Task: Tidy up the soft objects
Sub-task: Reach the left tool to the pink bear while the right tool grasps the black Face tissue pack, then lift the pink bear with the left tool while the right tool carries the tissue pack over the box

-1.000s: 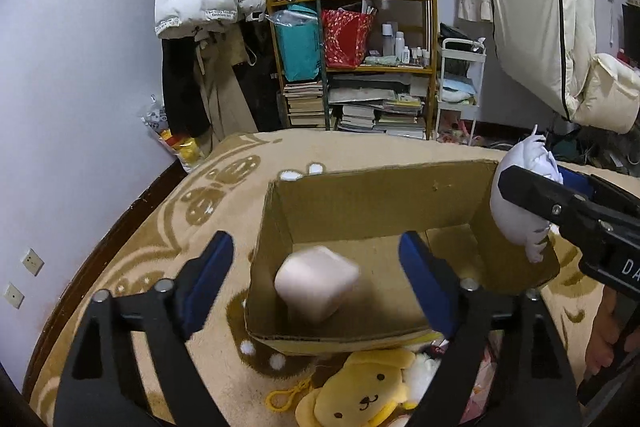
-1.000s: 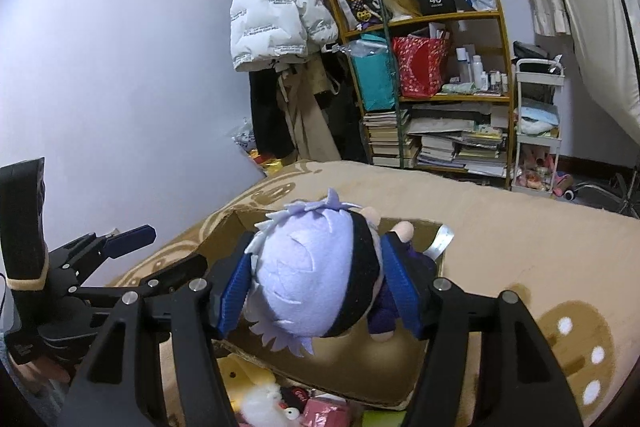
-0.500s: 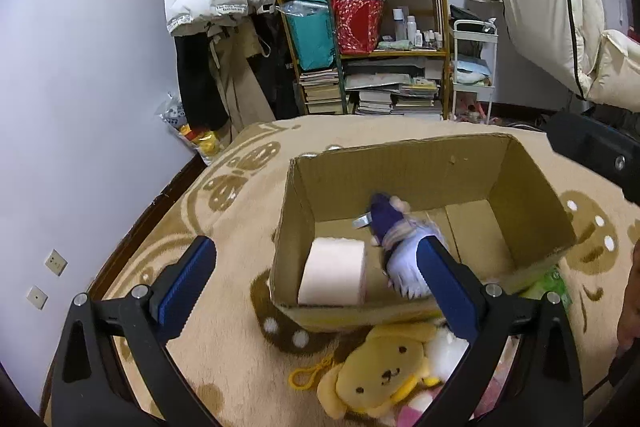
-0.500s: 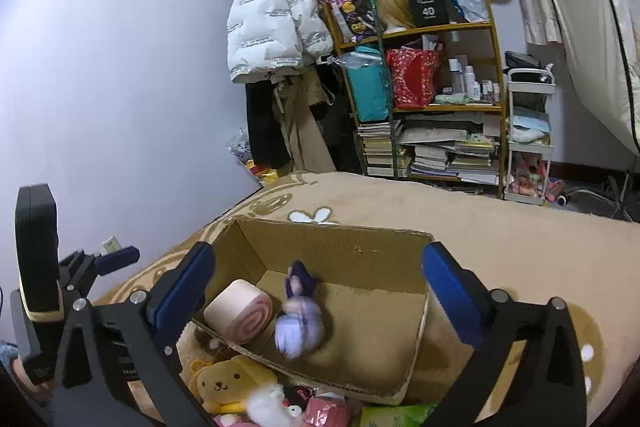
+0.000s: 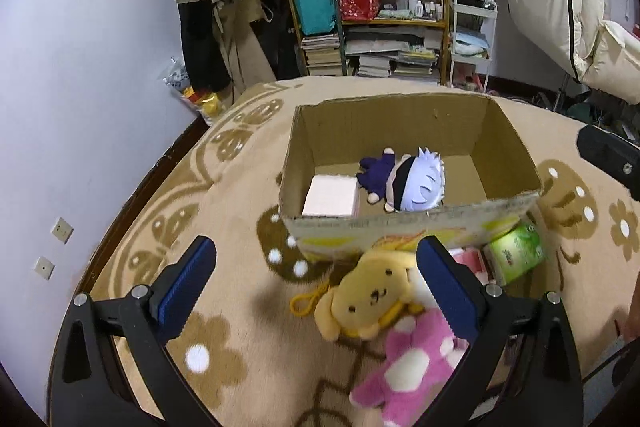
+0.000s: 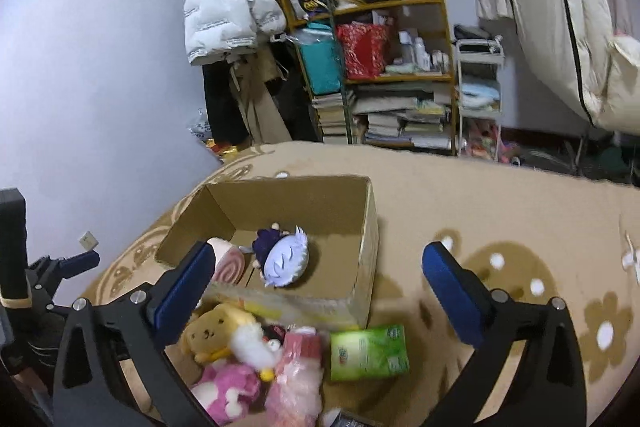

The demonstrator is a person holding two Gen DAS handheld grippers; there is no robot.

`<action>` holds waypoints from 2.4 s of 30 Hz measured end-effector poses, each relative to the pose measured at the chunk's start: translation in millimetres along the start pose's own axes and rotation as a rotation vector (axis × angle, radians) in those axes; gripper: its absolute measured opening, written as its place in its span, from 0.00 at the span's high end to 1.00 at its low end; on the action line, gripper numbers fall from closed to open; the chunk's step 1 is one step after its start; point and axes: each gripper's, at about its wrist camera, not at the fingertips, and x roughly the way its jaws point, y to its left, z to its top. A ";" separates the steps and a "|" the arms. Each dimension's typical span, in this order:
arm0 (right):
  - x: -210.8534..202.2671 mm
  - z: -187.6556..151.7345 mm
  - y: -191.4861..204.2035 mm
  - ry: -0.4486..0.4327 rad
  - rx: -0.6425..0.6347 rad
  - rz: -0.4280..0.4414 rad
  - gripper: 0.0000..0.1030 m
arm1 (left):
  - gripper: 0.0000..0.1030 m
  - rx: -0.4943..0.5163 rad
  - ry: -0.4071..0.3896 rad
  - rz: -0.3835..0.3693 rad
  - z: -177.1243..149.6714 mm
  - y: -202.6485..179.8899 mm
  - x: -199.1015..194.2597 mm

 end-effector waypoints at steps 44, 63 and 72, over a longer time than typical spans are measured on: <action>65.7 -127.9 -59.0 0.643 0.398 -0.053 0.41 | 0.03 0.243 0.341 -0.118 -75.4 -83.5 60.0; 77.1 -130.8 -31.0 0.609 0.266 -0.069 0.53 | 0.51 0.150 0.476 -0.136 -90.1 -69.5 86.4; 60.5 -111.2 -9.1 0.487 0.187 -0.070 0.53 | 0.53 0.081 0.383 -0.106 -79.3 -50.0 56.2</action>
